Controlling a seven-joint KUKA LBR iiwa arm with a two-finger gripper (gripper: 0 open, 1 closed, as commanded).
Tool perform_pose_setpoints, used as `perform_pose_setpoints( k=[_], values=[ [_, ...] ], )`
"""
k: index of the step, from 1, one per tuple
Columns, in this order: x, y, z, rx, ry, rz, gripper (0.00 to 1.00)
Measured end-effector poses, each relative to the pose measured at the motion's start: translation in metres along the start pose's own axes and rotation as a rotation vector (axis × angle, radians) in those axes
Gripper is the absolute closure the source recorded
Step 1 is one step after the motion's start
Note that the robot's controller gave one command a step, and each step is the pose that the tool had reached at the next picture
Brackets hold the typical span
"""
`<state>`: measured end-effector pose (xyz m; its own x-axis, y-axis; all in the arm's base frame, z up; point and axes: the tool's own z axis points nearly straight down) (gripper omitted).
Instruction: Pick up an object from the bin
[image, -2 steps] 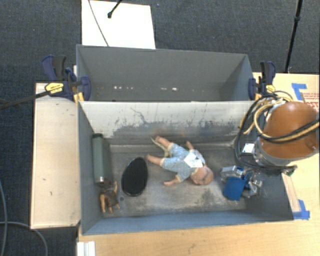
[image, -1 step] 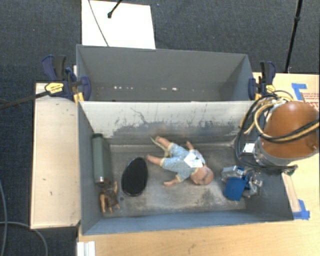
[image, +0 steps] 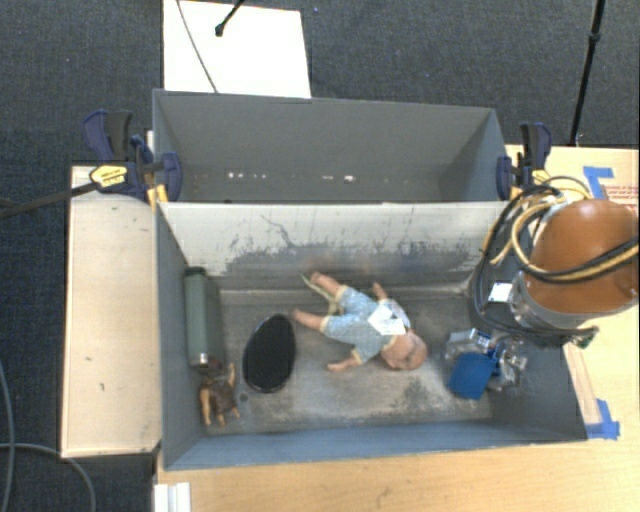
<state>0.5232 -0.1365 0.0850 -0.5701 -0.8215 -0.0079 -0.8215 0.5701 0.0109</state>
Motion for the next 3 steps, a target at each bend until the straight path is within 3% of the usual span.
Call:
perform_pose_setpoints(
  k=[3],
  values=[
    [0.003,-0.002,-0.054,0.01,0.006,0.007,1.0]
  ],
)
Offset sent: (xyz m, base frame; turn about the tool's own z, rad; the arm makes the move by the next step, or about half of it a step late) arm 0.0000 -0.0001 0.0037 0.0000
